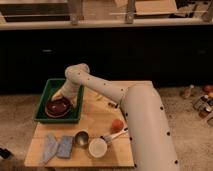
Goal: Stack bowls into tray
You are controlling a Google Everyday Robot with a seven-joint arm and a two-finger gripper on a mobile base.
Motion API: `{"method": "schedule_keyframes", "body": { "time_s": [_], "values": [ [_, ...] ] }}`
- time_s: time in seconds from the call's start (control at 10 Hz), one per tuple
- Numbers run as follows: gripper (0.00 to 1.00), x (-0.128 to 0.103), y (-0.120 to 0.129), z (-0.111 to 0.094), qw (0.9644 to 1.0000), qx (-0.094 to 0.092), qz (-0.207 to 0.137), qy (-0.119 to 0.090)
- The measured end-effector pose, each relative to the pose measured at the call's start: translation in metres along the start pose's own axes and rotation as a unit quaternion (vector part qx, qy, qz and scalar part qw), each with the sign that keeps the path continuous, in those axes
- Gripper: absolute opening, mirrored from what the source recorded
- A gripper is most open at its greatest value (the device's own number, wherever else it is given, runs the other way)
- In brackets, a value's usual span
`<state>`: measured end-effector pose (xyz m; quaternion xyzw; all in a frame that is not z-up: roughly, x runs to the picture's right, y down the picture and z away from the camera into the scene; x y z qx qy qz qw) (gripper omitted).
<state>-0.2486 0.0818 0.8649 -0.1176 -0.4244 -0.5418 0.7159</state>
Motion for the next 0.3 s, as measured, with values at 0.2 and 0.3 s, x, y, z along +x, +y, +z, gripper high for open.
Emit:
{"method": "schedule_keyframes", "body": {
  "time_s": [0.2,0.3],
  "values": [
    [0.8,0.001,-0.014,-0.016,0.9998,0.013,-0.011,0.007],
    [0.8,0.002,-0.022,-0.024,0.9996,0.021,-0.016,0.01]
  ]
}}
